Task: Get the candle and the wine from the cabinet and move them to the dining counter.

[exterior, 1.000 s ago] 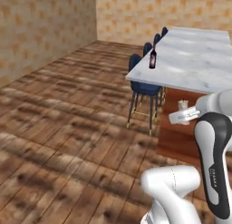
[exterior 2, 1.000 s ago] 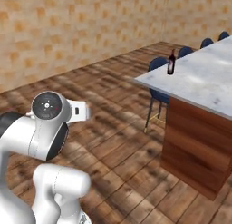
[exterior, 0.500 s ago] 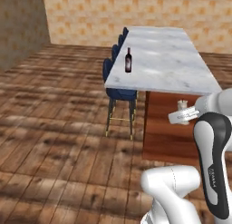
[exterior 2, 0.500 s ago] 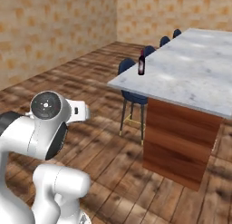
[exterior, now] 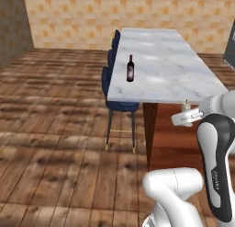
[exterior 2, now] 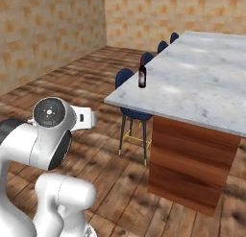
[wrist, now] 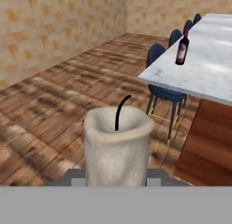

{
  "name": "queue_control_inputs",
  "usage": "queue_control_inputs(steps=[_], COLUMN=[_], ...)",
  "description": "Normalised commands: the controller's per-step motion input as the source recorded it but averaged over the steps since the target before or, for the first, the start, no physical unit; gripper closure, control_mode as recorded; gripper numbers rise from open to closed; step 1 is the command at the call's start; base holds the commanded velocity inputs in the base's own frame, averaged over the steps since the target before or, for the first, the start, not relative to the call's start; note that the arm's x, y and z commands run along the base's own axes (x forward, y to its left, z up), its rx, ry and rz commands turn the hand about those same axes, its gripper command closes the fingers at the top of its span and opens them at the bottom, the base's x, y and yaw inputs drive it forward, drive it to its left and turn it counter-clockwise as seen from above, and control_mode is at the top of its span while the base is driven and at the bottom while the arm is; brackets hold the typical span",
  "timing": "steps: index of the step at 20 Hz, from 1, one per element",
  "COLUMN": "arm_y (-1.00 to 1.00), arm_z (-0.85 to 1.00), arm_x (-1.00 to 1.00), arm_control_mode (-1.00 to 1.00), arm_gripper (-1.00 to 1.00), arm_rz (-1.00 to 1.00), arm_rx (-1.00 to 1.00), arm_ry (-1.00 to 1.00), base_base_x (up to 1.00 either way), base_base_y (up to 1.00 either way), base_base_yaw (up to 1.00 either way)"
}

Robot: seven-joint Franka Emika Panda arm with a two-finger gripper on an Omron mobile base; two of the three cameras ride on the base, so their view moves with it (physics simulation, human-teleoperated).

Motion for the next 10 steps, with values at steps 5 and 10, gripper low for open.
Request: queue_control_inputs(steps=[5,10], arm_y=[0.00,0.00], arm_z=[0.00,0.00], arm_x=[0.00,0.00], arm_control_mode=[1.00,1.00], arm_gripper=[1.00,1.00], arm_rz=[0.00,0.00], arm_rx=[0.00,0.00], arm_ry=[0.00,0.00], base_base_x=[0.80,0.78], base_base_y=[0.29,0.24], base_base_yaw=[0.00,-0.01])
